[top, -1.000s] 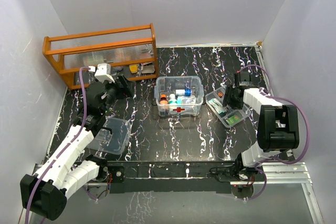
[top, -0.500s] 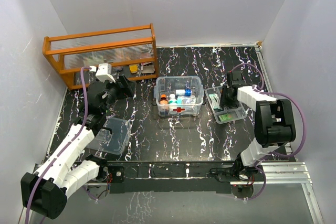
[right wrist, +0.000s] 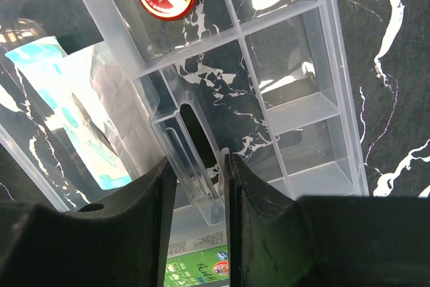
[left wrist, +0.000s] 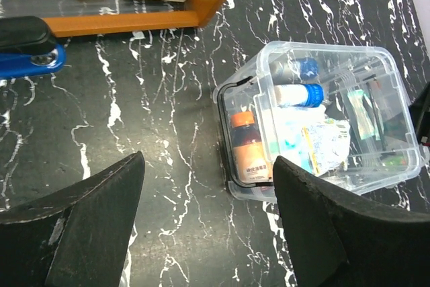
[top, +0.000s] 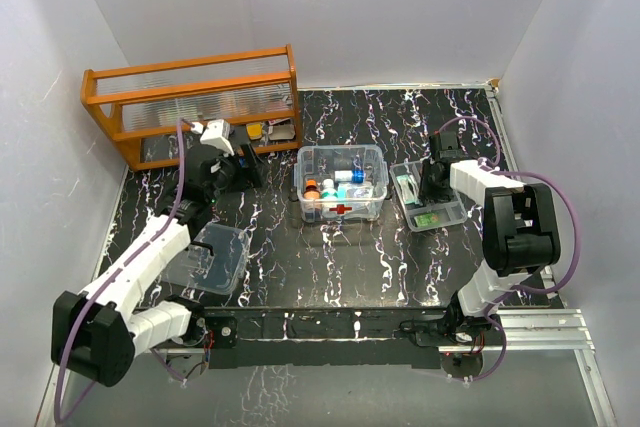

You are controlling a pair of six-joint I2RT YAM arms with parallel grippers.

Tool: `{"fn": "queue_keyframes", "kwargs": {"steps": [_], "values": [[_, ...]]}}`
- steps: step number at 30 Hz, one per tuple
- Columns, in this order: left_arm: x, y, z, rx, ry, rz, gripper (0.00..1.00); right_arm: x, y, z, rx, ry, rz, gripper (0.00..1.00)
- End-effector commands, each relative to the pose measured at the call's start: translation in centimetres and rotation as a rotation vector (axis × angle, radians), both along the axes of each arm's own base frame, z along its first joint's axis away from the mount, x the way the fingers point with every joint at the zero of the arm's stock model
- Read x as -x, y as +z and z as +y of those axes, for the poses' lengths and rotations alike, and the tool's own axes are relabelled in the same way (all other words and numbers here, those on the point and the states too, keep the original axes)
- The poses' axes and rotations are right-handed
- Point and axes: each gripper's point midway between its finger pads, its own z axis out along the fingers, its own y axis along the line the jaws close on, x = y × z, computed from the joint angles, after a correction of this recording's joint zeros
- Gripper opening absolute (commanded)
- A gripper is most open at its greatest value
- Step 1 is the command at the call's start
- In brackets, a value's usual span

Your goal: Organize the medicine kit

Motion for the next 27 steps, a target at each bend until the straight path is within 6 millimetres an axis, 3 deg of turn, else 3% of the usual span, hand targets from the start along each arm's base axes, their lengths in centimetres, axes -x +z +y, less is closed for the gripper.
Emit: {"fn": "queue_keyframes", "kwargs": {"steps": [1,7,17,23,27], "values": [[0.0,1.1,-2.4,0.053,-0.099,0.061,0.75,-0.5,-0.5,0.4,-0.016,-0.003,-0.005,0.20],[0.6,-0.5,-5.7,0.140,-0.231,0.199,0.71,-0.6,-0.4,0.2,-0.014,-0.038,-0.016,0.15],[1.2,-3.3,-10.5,0.163,-0.285,0.368,0.66,-0.6,-0.2,0.4,-0.031,-0.059,-0.031,0.11],[0.8,-6.2,-9.9,0.048,-0.159,0.447,0.61,-0.3,-0.6,0.3,-0.031,-0.070,-0.024,0.10],[0.6,-7.3,-7.8,-0.097,-0.111,0.484,0.56,-0.2,-0.4,0.1,-0.017,-0.077,-0.025,0.09]]}}
